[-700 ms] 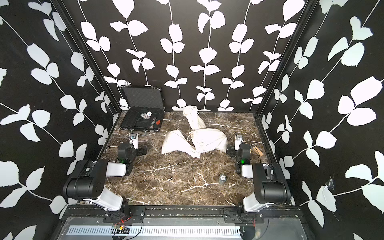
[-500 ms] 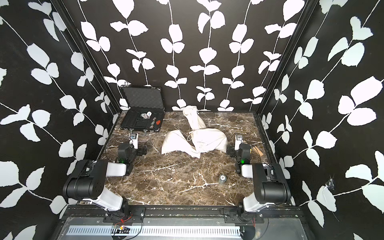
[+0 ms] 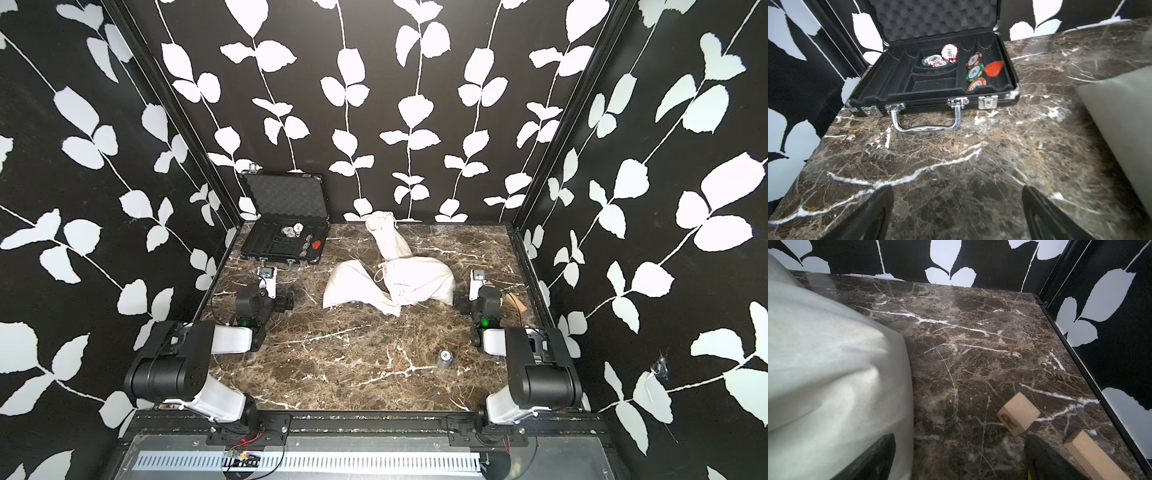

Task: Close the soil bag
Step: Move the soil bag to the center of the board.

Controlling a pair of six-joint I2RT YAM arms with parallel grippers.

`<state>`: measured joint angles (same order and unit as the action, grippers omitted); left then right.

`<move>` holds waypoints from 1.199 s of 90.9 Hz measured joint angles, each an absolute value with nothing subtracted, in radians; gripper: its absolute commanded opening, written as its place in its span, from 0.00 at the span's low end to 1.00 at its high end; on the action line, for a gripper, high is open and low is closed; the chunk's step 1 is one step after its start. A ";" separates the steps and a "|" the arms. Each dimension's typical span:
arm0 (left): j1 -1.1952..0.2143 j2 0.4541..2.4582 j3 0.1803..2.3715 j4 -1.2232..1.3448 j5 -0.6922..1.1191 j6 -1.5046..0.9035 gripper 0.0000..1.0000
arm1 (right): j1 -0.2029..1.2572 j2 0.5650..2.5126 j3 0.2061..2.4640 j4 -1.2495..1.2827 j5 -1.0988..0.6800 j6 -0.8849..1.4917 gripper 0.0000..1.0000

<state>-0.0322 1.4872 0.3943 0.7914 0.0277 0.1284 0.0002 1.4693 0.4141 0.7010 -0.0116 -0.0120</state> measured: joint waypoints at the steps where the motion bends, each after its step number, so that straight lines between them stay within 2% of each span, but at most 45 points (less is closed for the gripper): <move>1: -0.032 1.472 0.396 0.772 0.027 0.128 0.99 | 0.001 1.459 0.420 0.682 -0.011 -0.012 0.99; 18: -0.096 1.161 0.476 0.530 -0.017 0.124 0.99 | 0.055 1.163 0.528 0.392 0.023 -0.005 0.99; 31: -0.253 1.094 0.541 0.411 -0.038 0.094 0.99 | 0.106 1.002 0.580 0.240 0.024 0.046 0.99; 44: -0.422 1.182 0.619 0.294 -0.070 -0.011 0.99 | 0.173 0.970 0.593 0.112 0.027 0.117 0.99; 63: -0.683 1.423 0.804 0.158 -0.200 -0.150 0.99 | 0.309 1.034 0.628 -0.009 0.049 0.192 0.99; 89: -0.725 1.675 0.933 0.089 -0.338 -0.325 0.99 | 0.402 1.040 0.633 -0.046 0.075 0.203 0.99; 99: -0.719 1.681 0.927 0.088 -0.400 -0.356 0.98 | 0.413 1.016 0.633 -0.049 0.072 0.199 0.99; 109: -0.647 1.667 0.897 0.098 -0.412 -0.384 0.96 | 0.438 1.007 0.633 -0.054 0.067 0.191 0.99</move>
<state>-0.6472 1.6669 0.8967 0.0982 -0.4118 -0.3840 0.4377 1.0069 0.6334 -0.0544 0.0669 0.1905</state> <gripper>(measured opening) 0.968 0.992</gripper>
